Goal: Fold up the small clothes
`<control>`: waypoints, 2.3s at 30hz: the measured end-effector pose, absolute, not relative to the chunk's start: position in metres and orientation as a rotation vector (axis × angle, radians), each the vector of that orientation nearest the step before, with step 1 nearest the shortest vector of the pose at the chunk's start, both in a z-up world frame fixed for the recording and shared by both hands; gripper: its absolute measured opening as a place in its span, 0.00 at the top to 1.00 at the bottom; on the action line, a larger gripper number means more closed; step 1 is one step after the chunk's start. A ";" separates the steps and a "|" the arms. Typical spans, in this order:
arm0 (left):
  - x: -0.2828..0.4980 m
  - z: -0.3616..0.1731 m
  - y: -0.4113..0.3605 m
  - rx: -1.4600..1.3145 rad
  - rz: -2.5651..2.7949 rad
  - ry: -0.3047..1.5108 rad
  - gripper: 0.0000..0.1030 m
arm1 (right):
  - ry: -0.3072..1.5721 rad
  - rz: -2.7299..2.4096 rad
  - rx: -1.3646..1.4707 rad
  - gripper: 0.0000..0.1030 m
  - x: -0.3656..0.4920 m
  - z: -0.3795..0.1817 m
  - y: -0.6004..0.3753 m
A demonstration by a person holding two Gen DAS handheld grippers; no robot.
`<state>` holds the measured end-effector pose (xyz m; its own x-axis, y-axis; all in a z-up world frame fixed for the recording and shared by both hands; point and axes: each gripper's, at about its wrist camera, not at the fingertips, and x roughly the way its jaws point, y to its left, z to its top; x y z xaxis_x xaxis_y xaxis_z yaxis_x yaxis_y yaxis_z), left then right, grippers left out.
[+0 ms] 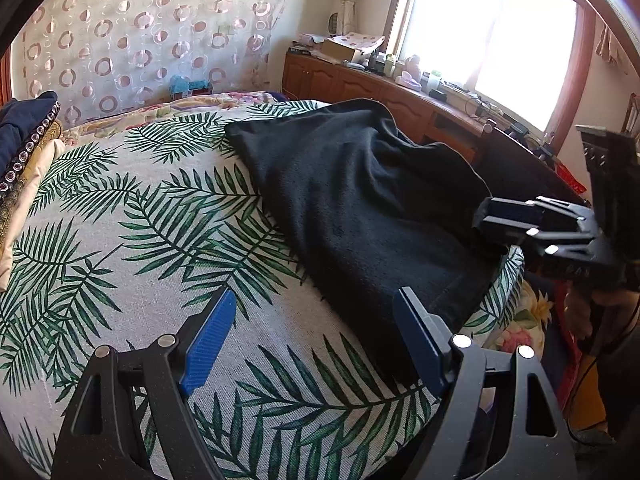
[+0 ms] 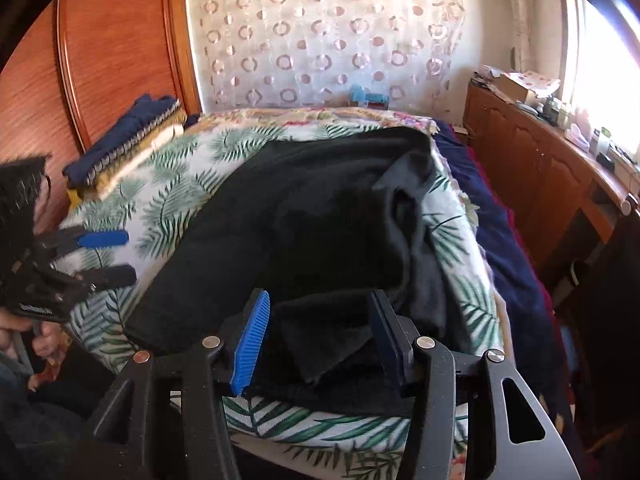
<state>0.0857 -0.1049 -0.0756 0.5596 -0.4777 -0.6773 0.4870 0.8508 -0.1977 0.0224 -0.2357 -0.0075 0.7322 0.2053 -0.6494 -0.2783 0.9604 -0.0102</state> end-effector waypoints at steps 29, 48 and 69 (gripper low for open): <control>0.075 -0.084 -0.130 0.055 -0.621 0.823 0.21 | 0.665 0.058 0.013 0.91 -0.029 -0.002 -0.300; 0.077 -0.090 -0.127 0.039 -0.610 0.832 0.21 | 0.730 0.223 0.122 0.97 0.089 -0.017 -0.291; 0.073 -0.092 -0.130 0.028 -0.651 0.828 0.21 | 0.686 0.067 0.059 0.53 0.047 0.004 -0.319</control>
<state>0.0729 -0.1301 -0.0920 0.4944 -0.5265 -0.6916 0.5479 0.8065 -0.2222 0.0471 -0.3192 0.0043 0.7718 0.0811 -0.6307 -0.0423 0.9962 0.0765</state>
